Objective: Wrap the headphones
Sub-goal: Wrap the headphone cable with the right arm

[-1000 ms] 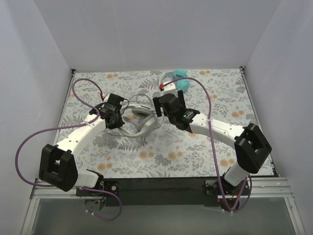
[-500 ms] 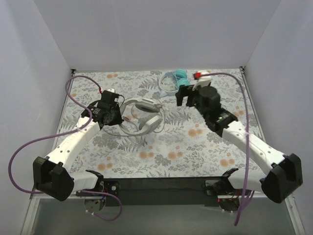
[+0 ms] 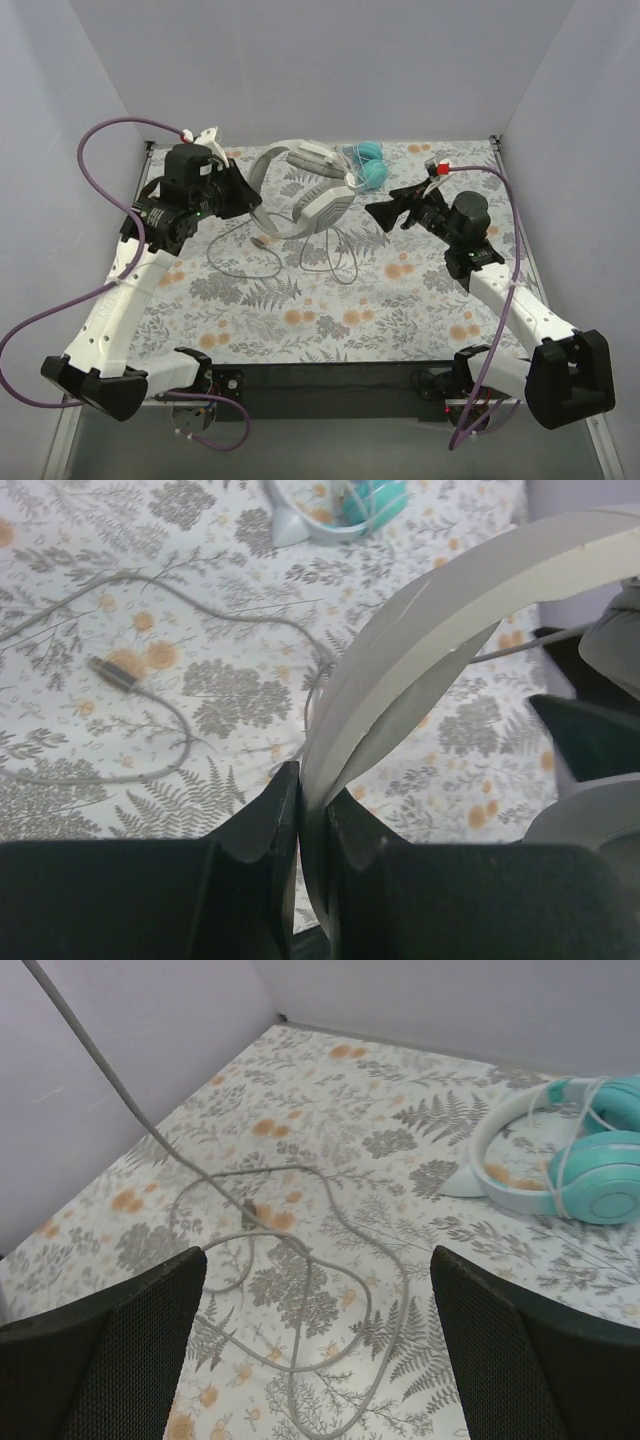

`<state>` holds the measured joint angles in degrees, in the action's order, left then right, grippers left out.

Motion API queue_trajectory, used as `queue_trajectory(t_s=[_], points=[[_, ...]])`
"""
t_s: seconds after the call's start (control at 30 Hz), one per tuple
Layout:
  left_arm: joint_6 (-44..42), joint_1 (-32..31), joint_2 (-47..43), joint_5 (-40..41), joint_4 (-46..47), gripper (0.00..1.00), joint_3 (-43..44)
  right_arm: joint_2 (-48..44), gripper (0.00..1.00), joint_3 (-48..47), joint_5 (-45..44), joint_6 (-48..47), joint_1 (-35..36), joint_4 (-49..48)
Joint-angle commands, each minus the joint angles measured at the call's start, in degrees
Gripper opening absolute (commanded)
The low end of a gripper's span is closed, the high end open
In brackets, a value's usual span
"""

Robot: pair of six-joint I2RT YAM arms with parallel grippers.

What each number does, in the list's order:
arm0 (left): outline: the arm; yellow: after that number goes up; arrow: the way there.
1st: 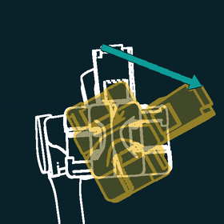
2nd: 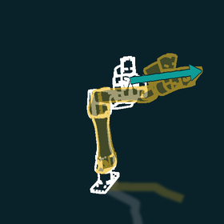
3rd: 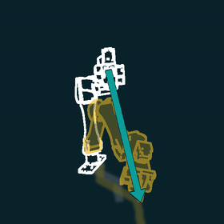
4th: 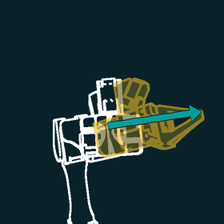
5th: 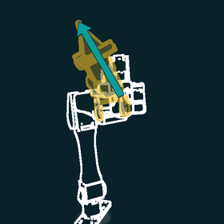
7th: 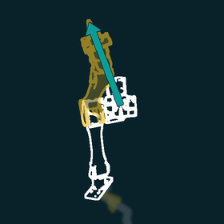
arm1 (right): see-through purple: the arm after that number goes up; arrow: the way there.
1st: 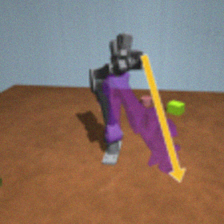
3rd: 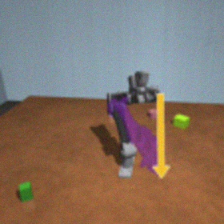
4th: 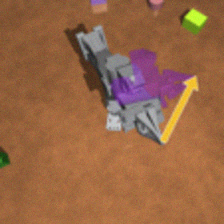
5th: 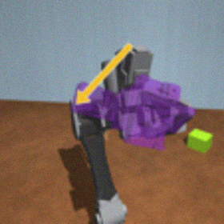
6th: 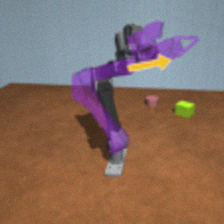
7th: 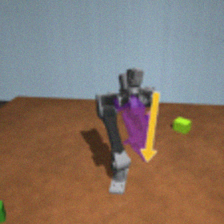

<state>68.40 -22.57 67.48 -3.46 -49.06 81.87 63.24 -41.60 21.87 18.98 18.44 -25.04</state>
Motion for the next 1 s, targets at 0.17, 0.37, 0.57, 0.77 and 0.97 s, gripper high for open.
queue_trajectory(t_s=[0.17, 0.37, 0.57, 0.77, 0.97], points=[[5.9, -0.8, 1.8, -9.2, -1.6, 0.00, 14.3, 7.8, 0.98, 3.5, 19.6, 9.8, 1.1, -36.8], [7.9, -0.8, 2.4, -10.8, -2.0, 0.00, 17.8, 13.7, 0.98, -2.9, 14.9, 2.4, 8.1, -33.9], [9.5, -0.8, 4.1, -12.0, -3.1, 0.00, 22.0, 20.9, 0.98, -9.6, 13.4, 0.8, 13.0, -33.6], [11.6, -0.8, 6.9, -13.0, -3.9, 0.00, 27.9, 28.5, 0.93, -13.1, 10.2, 1.8, 14.1, -35.4], [14.7, -0.8, 9.7, -11.5, -3.5, 0.00, 35.4, 30.5, 0.51, -12.2, 7.3, 7.0, 12.6, -41.0]])
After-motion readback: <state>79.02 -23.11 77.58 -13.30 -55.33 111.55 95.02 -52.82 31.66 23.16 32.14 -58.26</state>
